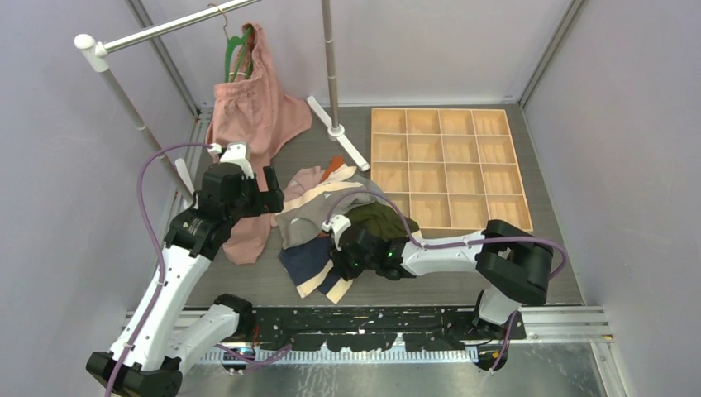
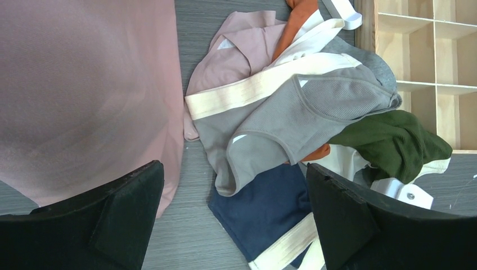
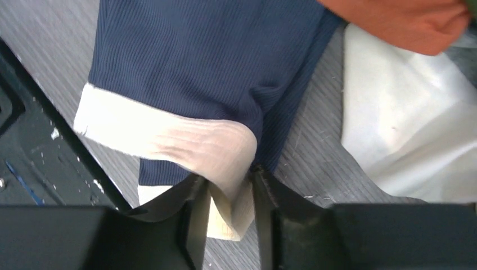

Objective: Roll the underwear
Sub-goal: Pick up the underwear from the center of the board.

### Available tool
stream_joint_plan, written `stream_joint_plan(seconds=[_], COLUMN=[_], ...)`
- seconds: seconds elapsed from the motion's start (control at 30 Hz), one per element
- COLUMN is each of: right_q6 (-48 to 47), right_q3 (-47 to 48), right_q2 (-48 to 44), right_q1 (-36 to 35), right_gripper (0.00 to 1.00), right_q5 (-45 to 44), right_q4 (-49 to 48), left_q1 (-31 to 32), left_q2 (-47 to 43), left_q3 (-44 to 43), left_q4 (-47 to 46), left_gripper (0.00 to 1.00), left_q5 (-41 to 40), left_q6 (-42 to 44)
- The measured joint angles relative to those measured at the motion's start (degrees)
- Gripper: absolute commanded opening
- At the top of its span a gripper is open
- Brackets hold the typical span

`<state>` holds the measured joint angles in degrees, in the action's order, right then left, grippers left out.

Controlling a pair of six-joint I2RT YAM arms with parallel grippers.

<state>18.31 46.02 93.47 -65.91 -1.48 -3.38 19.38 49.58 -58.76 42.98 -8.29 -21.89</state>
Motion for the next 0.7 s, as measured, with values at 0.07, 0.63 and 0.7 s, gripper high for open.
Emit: stream_joint_plan(seconds=[0.07,0.63,0.7], right_q6=[0.1,6.8,9.0], right_q3=[0.0,7.6,9.8], right_q2=[-0.4,-33.7,-36.7], right_q1=[0.0,7.7,12.6], right_gripper=[0.02,0.01,0.01], right_q5=[-2.6,-25.7,-29.3], right_q4=[-0.4,18.2,22.0], left_q1=[0.0,20.9,25.4], left_q2=[0.0,4.3,7.1], left_q3=[0.0,-1.0,-1.7], left_q4=[0.0,-0.6,-1.8], left_gripper=[0.98,1.0,1.0], left_q5=[0.0,-8.4,-10.3], left_q6=[0.0,-3.3,-4.2])
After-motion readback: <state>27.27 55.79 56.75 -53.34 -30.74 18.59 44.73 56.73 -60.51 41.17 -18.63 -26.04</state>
